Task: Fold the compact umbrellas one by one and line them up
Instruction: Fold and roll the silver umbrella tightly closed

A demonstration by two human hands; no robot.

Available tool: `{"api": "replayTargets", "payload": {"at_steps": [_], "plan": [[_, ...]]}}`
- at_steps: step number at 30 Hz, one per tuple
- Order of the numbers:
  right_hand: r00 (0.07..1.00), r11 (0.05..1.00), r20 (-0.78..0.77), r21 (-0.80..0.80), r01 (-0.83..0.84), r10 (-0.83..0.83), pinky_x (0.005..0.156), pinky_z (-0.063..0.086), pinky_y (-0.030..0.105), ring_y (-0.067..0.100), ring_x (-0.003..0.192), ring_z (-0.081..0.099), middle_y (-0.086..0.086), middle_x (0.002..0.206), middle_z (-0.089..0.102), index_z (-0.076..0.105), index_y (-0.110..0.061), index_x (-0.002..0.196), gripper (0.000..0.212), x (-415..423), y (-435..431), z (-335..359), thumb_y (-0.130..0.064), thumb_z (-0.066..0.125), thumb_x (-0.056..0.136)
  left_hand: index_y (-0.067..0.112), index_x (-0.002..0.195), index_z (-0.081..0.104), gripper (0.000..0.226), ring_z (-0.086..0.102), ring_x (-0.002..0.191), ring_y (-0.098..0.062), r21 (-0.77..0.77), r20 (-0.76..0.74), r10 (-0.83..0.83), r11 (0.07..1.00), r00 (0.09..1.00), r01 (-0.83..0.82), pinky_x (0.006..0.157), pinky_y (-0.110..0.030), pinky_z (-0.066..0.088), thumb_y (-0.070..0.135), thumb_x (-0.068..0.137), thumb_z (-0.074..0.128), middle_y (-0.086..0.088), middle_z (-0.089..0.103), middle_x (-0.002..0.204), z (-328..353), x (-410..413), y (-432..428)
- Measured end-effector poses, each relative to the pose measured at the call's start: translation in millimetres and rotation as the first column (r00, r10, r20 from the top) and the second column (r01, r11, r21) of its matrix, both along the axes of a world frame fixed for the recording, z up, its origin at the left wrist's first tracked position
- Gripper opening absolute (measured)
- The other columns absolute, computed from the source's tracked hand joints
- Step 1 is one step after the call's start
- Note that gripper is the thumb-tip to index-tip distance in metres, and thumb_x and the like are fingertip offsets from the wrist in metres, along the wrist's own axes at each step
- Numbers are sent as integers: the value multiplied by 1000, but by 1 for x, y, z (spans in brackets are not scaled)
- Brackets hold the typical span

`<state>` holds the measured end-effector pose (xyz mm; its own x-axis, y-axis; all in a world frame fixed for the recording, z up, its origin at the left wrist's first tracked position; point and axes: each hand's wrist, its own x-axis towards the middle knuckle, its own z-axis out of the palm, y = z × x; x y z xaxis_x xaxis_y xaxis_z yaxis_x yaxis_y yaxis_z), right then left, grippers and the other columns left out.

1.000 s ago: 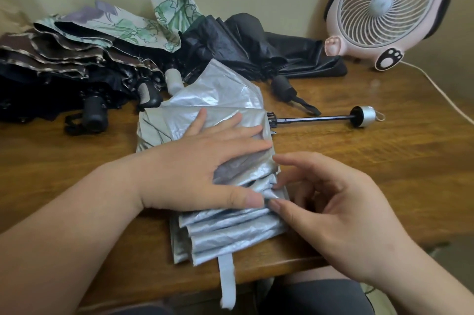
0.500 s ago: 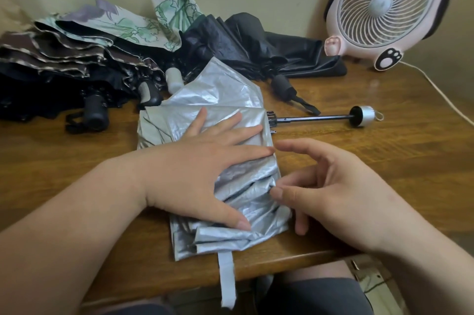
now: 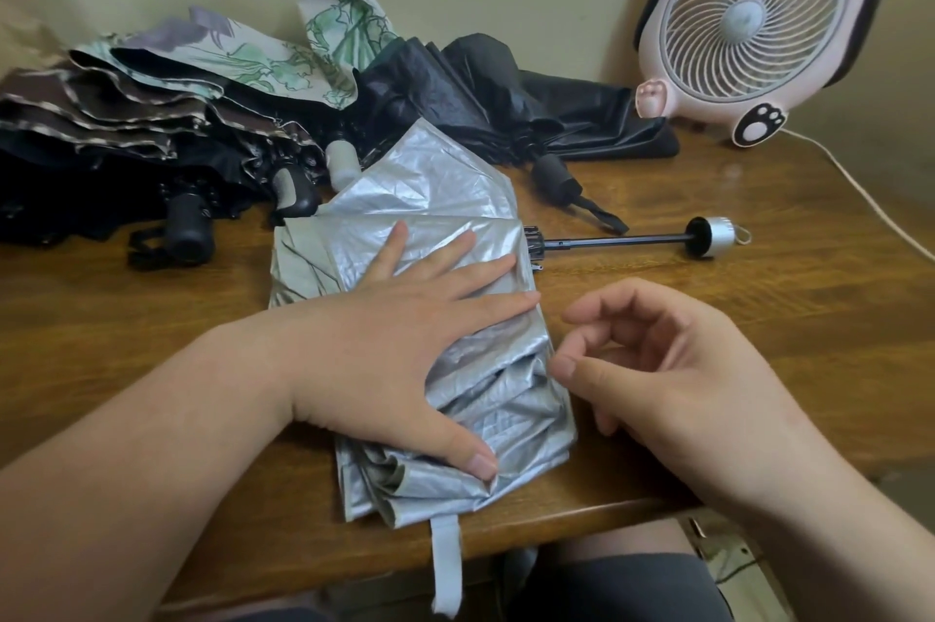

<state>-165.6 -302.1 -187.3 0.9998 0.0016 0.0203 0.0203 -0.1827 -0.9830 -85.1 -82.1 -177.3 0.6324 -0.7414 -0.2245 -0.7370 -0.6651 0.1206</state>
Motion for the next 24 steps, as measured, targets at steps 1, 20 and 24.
{"api": "replayTargets", "payload": {"at_steps": [1, 20, 24], "plan": [[1000, 1000, 17, -12, -16, 16, 46, 45, 22, 18, 49, 56, 10, 77, 73, 65, -8, 101, 28, 0, 2, -1, 1, 80, 79, 60, 152, -18, 116, -45, 140, 3, 1, 0, 1, 1000, 1000, -1, 118, -53, -29, 98, 65, 48, 29, -35, 159, 0, 0, 0], [983, 989, -123, -39, -143, 137, 45, 43, 24, 19, 47, 52, 13, 79, 74, 64, -24, 115, 44, 16, -3, 4, -3, 81, 80, 62, 150, -18, 113, -49, 137, 1, 44, 10, -12, 999, 1000, 11, 116, -53, -31, 99, 65, 47, 28, -39, 158, 1, -1, -1], [989, 989, -109, -92, -114, 104, 44, 43, 25, 20, 47, 53, 10, 76, 72, 67, -21, 110, 37, 11, -11, 1, 0, 79, 82, 64, 149, -17, 104, -50, 137, 0, 40, 10, -17, 999, 1000, 17, 115, -53, -32, 98, 71, 42, 27, -39, 158, 1, -4, -1]]}}
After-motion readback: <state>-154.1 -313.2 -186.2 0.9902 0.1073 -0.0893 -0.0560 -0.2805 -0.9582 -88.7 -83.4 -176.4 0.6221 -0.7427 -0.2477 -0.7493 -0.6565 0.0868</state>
